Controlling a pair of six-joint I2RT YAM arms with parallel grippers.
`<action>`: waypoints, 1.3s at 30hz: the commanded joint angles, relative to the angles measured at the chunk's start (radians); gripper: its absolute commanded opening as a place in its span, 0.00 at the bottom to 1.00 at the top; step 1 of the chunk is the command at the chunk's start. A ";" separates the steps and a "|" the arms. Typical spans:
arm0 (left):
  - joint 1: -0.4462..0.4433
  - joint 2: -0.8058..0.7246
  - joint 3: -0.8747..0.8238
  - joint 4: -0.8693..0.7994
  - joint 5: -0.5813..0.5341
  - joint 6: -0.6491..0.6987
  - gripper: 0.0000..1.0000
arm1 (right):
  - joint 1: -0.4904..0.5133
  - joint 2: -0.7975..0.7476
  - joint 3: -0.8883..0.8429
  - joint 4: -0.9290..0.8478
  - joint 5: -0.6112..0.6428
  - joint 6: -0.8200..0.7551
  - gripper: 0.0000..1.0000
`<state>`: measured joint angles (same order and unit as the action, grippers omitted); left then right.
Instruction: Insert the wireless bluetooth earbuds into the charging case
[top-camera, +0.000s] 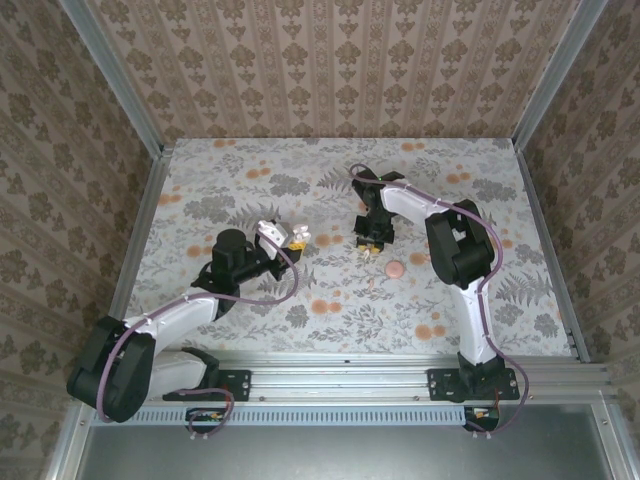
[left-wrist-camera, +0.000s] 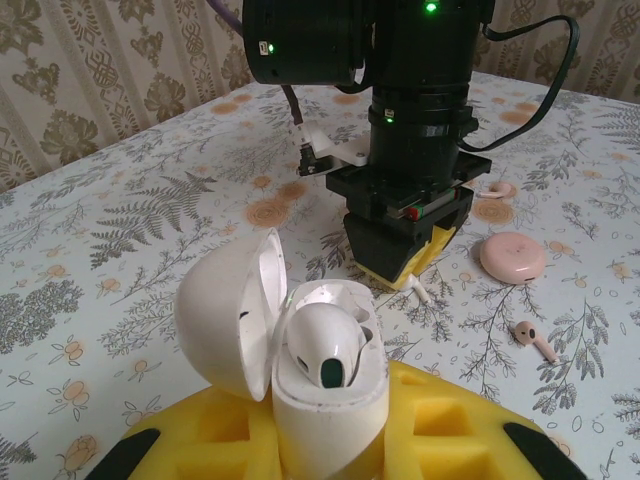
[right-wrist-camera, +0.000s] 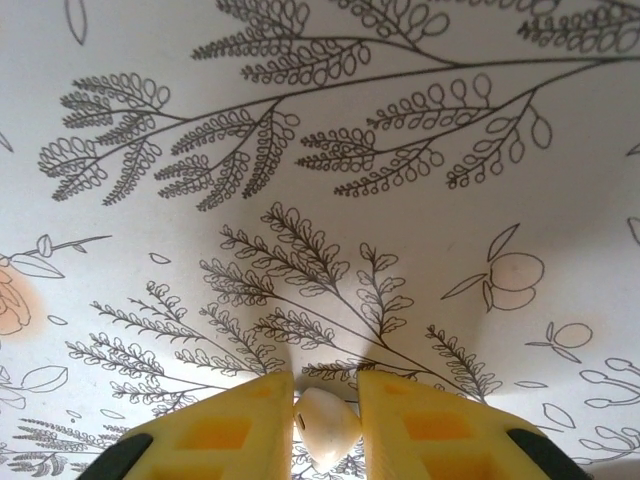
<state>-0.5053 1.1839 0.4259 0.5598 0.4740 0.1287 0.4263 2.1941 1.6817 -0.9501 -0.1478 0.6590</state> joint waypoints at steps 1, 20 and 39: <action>-0.009 -0.009 0.002 0.001 0.006 0.014 0.10 | 0.012 -0.020 -0.036 -0.033 0.019 0.013 0.28; -0.013 -0.012 -0.001 -0.001 0.001 0.012 0.10 | 0.032 -0.038 -0.068 -0.026 0.019 0.033 0.21; -0.039 0.200 0.036 0.116 0.059 -0.061 0.10 | 0.042 -0.312 -0.347 0.349 0.041 0.070 0.19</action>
<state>-0.5304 1.3502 0.4274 0.6231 0.4892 0.0906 0.4595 1.9373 1.3788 -0.7181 -0.1261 0.7143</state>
